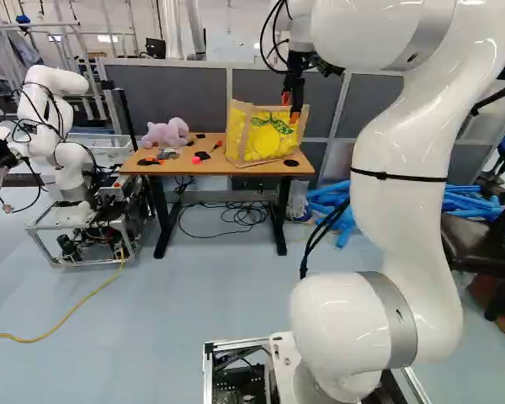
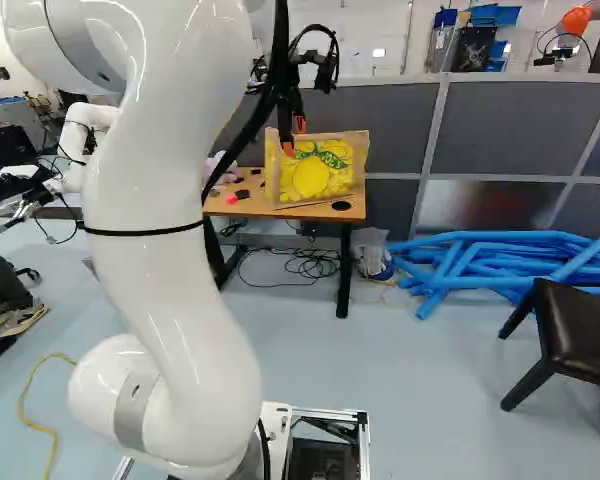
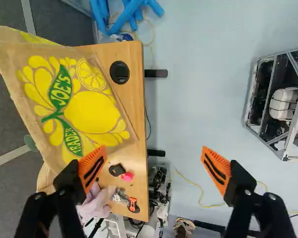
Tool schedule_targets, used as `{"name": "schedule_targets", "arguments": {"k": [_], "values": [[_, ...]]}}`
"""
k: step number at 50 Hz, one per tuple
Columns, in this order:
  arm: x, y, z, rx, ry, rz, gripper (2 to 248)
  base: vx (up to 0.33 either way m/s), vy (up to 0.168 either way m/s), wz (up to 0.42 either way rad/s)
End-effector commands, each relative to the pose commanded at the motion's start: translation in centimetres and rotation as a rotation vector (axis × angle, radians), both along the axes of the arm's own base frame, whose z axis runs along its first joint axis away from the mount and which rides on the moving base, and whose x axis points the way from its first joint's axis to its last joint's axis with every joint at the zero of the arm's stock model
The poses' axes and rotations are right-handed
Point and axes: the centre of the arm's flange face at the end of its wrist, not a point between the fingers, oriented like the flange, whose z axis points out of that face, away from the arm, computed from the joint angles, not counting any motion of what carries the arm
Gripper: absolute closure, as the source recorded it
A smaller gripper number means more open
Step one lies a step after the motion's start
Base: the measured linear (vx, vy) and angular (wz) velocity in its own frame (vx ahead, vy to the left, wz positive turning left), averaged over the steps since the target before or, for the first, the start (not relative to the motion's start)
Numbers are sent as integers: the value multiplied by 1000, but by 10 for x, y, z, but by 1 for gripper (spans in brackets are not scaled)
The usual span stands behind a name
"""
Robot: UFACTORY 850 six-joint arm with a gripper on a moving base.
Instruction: Pick up the bag on the ground and place it on the table
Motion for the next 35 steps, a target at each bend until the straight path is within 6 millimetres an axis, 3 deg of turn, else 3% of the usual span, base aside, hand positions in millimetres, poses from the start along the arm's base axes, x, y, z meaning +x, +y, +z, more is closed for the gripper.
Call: {"name": "schedule_targets", "arguments": {"k": [35], "values": [[-1,1,-4,-6,-11,20,3,0,0,0]]}}
